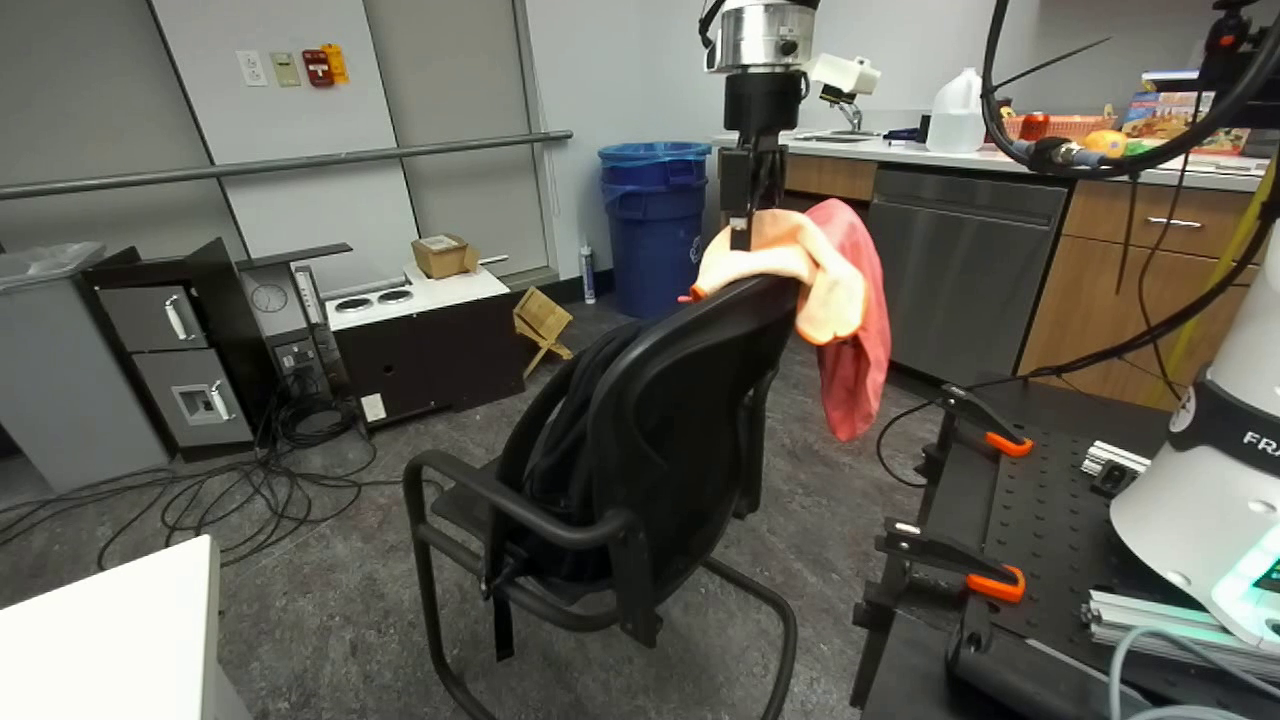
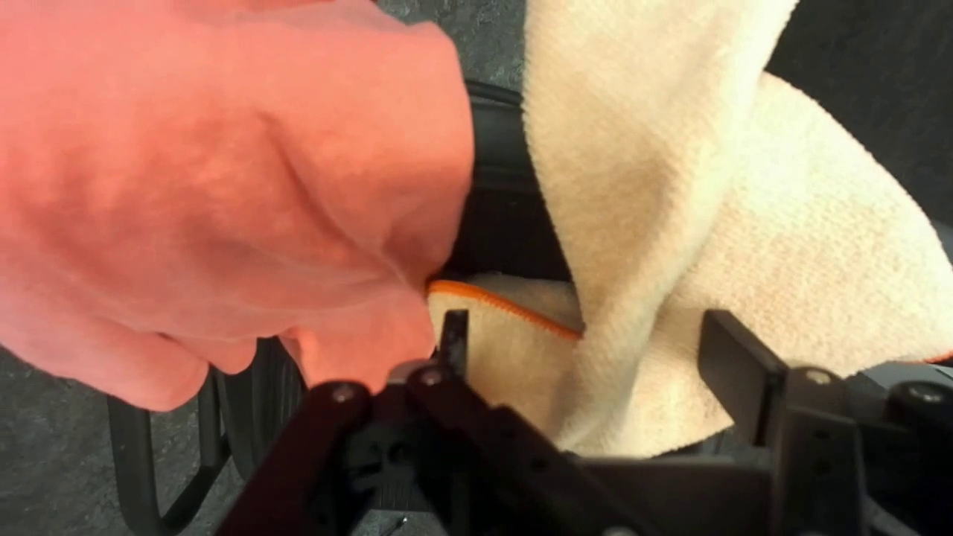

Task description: Pick the cloths and put them on the back rest of the chair

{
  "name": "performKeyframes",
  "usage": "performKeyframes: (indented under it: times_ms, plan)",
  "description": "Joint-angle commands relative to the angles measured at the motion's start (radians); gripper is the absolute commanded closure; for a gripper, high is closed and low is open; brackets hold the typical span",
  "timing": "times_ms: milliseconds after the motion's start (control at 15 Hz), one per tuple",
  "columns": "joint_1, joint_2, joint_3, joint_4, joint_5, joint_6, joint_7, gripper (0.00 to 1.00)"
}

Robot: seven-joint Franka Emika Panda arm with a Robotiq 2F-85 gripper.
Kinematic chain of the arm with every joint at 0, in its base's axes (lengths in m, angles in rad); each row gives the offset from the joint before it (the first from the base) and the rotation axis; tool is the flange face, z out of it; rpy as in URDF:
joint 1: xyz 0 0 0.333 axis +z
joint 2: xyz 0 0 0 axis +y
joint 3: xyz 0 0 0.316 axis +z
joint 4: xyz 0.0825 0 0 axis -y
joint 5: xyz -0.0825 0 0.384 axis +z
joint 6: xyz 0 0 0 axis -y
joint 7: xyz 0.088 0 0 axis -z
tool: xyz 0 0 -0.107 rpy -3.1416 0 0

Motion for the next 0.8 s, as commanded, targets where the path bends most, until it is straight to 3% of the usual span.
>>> performKeyframes:
  times_ms: [0, 333, 733]
  plan:
    - [-0.007, -0.076, 0.022, -0.032, -0.052, -0.018, 0.045, 0.00]
    - [-0.004, -0.235, 0.031, -0.077, -0.090, -0.074, 0.036, 0.00]
    - [-0.003, -0.571, 0.005, -0.066, -0.110, -0.360, -0.022, 0.00]
